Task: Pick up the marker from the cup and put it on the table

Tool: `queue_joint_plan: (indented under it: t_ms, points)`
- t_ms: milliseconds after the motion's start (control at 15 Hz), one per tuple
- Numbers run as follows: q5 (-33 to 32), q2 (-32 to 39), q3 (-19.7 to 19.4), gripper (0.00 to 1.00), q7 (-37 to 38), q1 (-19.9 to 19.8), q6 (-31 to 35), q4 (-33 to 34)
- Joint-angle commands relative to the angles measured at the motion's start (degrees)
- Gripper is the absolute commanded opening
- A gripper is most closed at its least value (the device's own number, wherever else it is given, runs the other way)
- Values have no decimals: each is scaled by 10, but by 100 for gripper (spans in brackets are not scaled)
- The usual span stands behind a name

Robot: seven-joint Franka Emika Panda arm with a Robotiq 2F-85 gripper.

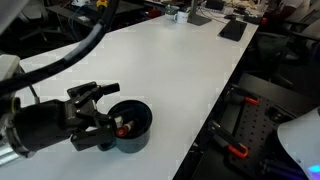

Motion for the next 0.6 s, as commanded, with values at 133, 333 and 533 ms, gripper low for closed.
queue_joint_plan:
  t_ms: [133,333,533]
  points:
    - [-1,-22,7,100,20,9,6,-16]
    - [-2,-24,8,100,17,18,6,-17]
    - [0,-16,8,100,11,28,0,-9]
